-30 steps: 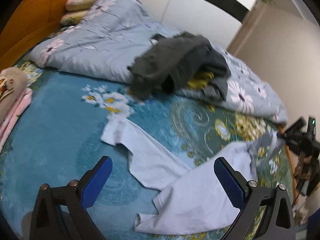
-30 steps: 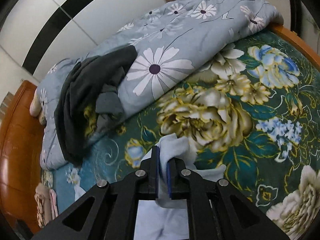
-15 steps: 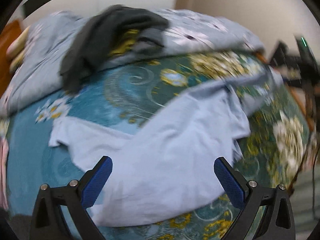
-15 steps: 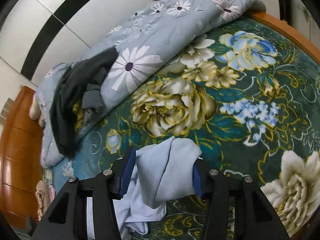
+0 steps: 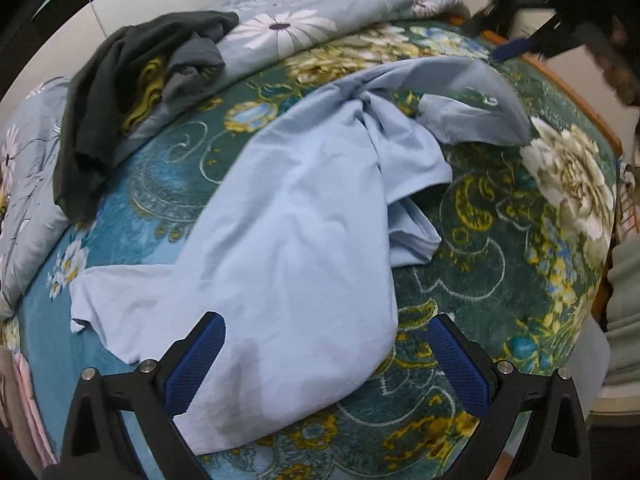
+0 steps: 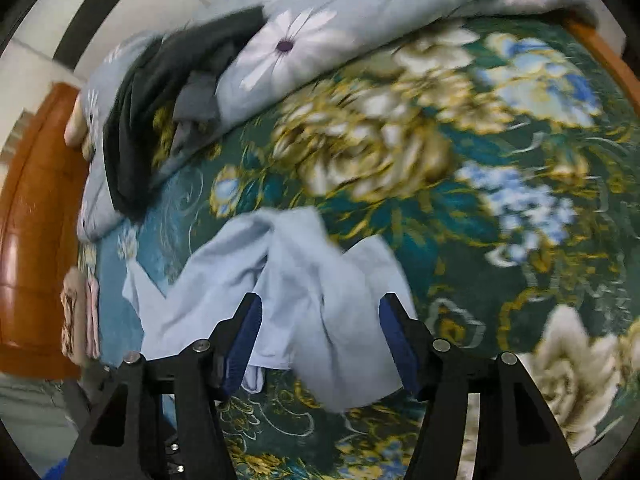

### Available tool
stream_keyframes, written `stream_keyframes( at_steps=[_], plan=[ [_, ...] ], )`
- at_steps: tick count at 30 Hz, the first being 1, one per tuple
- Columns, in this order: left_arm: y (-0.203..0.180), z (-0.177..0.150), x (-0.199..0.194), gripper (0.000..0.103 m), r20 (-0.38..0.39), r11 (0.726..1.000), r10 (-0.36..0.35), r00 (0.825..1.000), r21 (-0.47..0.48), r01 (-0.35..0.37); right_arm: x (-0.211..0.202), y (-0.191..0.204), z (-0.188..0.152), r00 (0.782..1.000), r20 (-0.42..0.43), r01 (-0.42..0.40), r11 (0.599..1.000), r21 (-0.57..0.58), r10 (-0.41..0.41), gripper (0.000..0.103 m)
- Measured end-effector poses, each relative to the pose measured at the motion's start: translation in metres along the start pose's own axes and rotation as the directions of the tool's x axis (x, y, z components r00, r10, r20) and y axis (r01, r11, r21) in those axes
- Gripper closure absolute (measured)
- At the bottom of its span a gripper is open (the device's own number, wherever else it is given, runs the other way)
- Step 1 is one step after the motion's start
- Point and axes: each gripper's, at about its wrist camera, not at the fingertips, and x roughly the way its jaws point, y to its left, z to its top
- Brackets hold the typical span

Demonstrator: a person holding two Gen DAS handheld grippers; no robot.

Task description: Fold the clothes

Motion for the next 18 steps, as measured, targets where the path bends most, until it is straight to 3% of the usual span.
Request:
stream_keyframes(
  at_steps=[4, 8, 11, 15, 18],
  plan=[
    [-0.008, 0.001, 0.014, 0.003, -0.04, 0.999, 0.044, 0.998, 0.032, -0.043, -0.018, -0.017, -0.005, 0.999, 0.032, 0.025, 0.999, 0.033, -0.026, 0.04],
    [-0.015, 0.001, 0.028, 0.032, -0.085, 0.995, 0.083, 0.993, 0.066, -0.078, -0.033, -0.033, -0.01, 0.997, 0.059, 0.047, 0.997, 0.064, -0.051, 0.04],
    [-0.013, -0.002, 0.033, 0.048, -0.11, 0.996, 0.077, 0.991, 0.064, -0.07, -0.01, -0.02, -0.021, 0.999, 0.027, 0.028, 0.999, 0.038, -0.029, 0.04],
    [0.0, 0.0, 0.026, 0.086, -0.088, 0.997, 0.068, 0.994, 0.038, -0.065, 0.01, 0.001, -0.033, 1.0, 0.001, -0.019, 1.0, 0.0, 0.019, 0.04],
    [0.026, 0.003, 0.015, 0.093, -0.059, 0.998, 0.069, 0.996, -0.005, -0.069, 0.018, 0.015, -0.036, 0.999, -0.013, -0.044, 0.999, -0.029, 0.044, 0.04]
  ],
)
